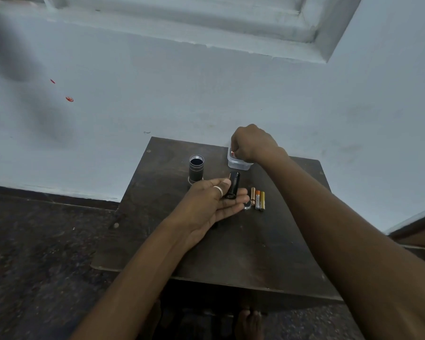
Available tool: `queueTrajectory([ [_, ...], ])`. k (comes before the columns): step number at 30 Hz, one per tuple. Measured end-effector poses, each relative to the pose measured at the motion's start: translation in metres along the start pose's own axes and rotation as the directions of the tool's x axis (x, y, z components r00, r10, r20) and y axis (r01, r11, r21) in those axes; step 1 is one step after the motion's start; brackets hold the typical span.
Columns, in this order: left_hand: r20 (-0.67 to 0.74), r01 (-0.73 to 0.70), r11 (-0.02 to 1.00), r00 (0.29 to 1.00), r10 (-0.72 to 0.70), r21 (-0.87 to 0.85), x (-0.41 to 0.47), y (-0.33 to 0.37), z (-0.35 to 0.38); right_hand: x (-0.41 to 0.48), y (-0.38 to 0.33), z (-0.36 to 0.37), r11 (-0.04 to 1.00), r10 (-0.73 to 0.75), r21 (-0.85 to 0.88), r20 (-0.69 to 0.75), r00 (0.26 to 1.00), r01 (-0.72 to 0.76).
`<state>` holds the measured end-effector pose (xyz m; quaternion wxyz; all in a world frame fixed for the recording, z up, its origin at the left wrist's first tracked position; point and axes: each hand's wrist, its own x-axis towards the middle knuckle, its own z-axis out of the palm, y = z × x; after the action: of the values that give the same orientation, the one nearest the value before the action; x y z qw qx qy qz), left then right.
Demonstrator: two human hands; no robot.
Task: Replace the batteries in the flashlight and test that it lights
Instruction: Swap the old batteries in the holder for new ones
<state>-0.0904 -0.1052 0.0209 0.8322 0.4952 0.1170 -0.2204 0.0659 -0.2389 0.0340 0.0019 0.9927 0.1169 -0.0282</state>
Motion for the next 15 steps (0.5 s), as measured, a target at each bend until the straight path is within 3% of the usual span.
queueTrajectory([
  [4, 0.003, 0.001, 1.0, 1.0, -0.001, -0.014, 0.0, 0.0, 0.0, -0.002, -0.002, -0.002, 1.0, 0.019, 0.01, 0.028, 0.999, -0.019],
  [7, -0.001, 0.002, 1.0, 1.0, -0.002, -0.026, 0.001, 0.0, 0.0, -0.014, -0.001, -0.01, 0.973, 0.093, 0.215, -0.062, 0.994, -0.078],
  [11, -0.004, 0.002, 0.999, 1.0, -0.002, -0.041, 0.0, 0.002, 0.001, -0.054, -0.004, -0.031, 0.824, 0.249, 0.564, -0.287, 0.925, -0.047],
  [15, -0.007, -0.005, 0.999, 1.0, 0.004, -0.041, 0.002, 0.002, 0.001, -0.113, -0.017, -0.043, 0.703, 0.322, 0.708, -0.391, 0.862, 0.059],
])
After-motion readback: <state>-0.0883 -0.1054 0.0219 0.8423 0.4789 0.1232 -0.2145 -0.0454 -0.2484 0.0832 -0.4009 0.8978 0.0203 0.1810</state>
